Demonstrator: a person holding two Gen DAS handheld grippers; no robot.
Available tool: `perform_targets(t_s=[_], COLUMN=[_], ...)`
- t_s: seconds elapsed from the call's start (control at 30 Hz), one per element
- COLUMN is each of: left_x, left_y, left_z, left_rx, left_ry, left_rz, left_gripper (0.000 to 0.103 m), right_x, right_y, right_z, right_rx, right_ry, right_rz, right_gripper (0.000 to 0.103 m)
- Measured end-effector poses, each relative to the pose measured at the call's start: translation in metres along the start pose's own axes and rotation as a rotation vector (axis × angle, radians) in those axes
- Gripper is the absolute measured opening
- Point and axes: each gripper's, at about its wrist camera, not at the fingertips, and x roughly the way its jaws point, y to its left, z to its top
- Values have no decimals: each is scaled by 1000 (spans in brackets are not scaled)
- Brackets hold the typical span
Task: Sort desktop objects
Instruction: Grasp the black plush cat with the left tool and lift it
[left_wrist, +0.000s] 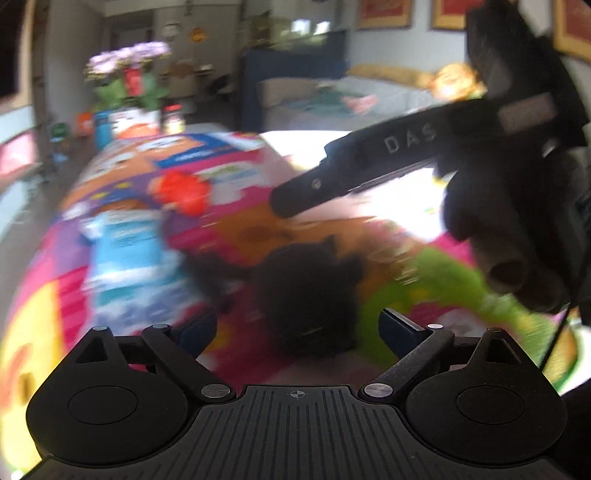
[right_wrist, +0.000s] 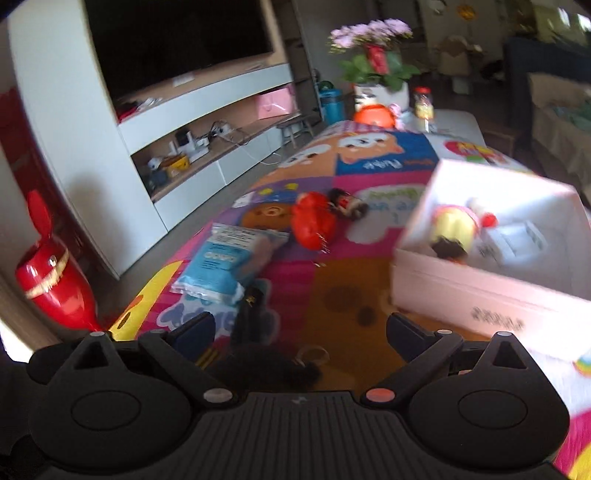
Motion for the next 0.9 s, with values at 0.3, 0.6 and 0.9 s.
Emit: perform_targets(t_s=[0.3, 0.6, 0.9], left_x=[-25, -37, -31], left_y=[59, 56, 45], left_z=[-12, -5, -4], left_rx=[-131, -183, -175], left_ry=[23, -45, -41], left_rz=[198, 73, 25], left_gripper=[102, 102, 102], right_x=[16, 80, 82], right_y=[60, -17, 6], right_z=[-4, 28, 22], right_rx=[-231, 192, 38], right_ry=[25, 249, 254], right_rz=[-50, 53, 40], right_gripper=[80, 46, 9])
